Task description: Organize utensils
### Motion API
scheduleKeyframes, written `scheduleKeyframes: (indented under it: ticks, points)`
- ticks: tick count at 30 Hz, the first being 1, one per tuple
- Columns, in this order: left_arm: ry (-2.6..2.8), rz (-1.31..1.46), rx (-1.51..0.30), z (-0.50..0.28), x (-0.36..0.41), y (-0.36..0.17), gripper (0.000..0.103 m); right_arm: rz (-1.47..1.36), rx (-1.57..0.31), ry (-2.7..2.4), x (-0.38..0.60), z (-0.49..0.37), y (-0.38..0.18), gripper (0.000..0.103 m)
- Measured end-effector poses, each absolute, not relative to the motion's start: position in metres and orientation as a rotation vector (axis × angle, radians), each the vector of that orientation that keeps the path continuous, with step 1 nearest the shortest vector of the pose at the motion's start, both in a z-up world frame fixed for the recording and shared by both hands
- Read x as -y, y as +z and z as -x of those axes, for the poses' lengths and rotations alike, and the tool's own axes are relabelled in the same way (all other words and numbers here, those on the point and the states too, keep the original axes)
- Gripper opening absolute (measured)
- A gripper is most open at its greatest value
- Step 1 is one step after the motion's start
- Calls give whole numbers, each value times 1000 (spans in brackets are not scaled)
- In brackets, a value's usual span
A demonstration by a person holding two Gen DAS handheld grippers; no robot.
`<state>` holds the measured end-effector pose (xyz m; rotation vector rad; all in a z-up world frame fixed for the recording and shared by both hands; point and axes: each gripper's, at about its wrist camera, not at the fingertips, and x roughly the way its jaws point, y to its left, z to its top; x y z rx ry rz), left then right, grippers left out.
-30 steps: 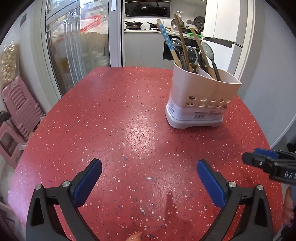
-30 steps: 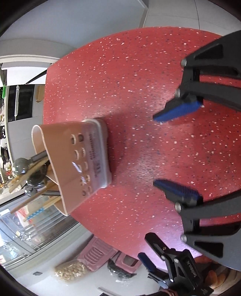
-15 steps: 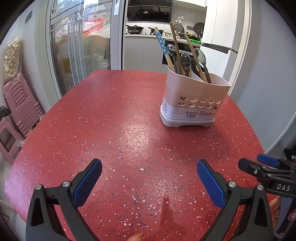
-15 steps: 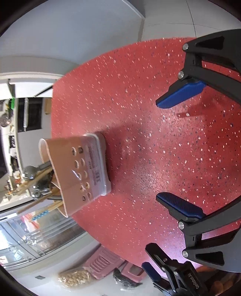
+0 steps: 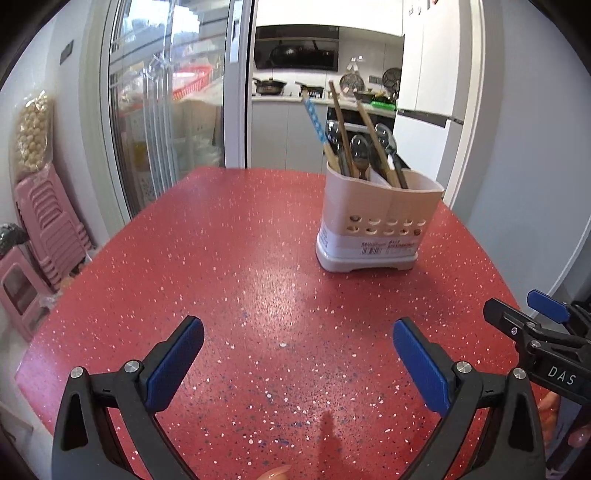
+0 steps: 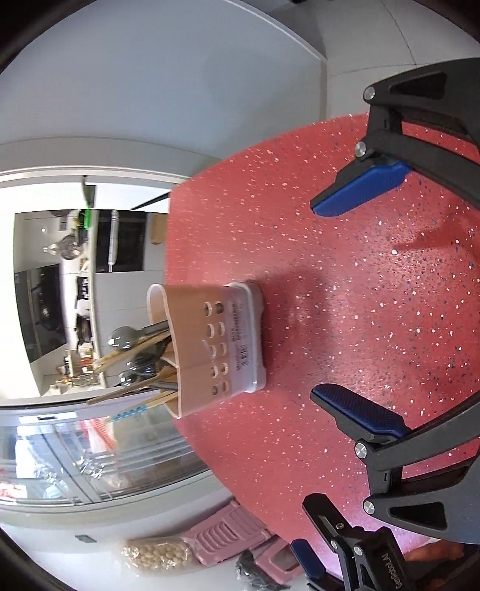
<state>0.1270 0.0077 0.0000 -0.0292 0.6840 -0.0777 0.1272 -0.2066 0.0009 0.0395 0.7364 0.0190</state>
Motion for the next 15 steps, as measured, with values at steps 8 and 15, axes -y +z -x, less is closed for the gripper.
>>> scheduleKeyframes:
  ticks: [8, 15]
  points:
    - [-77, 37, -628, -122, -11, 9, 103, 1, -649, -32, 200, -116, 10, 94]
    - [-82, 11, -596, -120, -9, 15, 103, -6, -610, -61, 200, -110, 11, 94]
